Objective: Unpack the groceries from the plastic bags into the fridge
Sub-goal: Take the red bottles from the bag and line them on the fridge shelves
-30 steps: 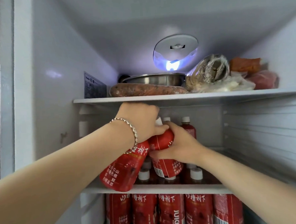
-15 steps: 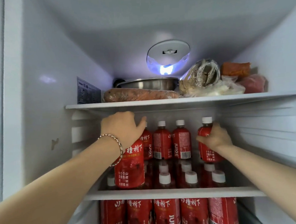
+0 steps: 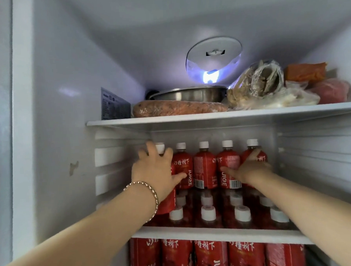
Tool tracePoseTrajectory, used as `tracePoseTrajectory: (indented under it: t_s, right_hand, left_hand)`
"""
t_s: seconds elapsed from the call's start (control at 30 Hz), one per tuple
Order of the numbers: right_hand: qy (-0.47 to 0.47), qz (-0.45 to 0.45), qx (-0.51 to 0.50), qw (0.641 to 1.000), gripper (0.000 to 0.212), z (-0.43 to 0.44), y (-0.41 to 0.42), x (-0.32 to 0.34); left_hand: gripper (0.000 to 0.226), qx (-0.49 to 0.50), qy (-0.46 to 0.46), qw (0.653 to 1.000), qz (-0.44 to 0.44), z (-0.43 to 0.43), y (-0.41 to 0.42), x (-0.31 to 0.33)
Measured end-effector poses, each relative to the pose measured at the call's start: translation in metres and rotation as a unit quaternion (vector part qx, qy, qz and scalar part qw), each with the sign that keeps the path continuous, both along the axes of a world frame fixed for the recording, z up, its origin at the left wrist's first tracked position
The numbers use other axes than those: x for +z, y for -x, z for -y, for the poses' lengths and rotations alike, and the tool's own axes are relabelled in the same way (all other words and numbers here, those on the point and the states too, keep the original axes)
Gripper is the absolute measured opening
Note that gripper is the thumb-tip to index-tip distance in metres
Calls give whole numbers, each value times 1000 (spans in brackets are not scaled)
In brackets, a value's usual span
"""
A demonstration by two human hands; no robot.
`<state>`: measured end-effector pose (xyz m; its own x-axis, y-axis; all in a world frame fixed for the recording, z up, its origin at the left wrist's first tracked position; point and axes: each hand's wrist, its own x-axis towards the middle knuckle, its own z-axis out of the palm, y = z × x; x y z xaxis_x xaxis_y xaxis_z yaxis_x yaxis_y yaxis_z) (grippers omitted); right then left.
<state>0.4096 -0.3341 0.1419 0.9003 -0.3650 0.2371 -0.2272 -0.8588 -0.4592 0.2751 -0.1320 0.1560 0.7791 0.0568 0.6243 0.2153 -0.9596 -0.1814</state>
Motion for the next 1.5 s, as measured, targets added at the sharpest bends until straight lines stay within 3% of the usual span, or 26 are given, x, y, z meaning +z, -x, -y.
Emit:
tracePoseTrajectory:
  t_s: [0.2,0.37,0.5,0.63,0.77,1.03,1.23,1.37,1.5]
  right_hand:
    - [108,-10,-8,994,131,-13,11,-4]
    - [211,4,-5,978,102,-20,10,-15]
    - [183,49,65,980,71,-21,17,-15]
    - [178,66,94,977,60,-14,14,-9]
    - [185,58,117,974,27,-3,8,-9]
    - [194,8,153,969,25,-9,25,-14]
    - [134,28,199,970,13,-9,68,-12]
    - [183,68,201,960,15,-12,106,-7]
    - [200,70,229,950,18,-17,131,-2]
  left_hand:
    - [75,31,25,997,-72,-18,-31,1]
    - [83,82,-69,991,-79,-30,-50,-4]
    - [84,74,-38,993,-87,-25,-64,-10]
    - [84,73,-29,994,-75,-20,-69,-7]
    - [84,63,-49,994,-69,-14,-66,-5]
    - [106,31,-8,991,-129,-25,-60,-13]
    - [80,62,-26,990,-122,-27,-64,-9]
    - [78,103,-60,984,-131,-20,-55,-4]
    - [61,-5,-79,993,-91,-12,-20,-11]
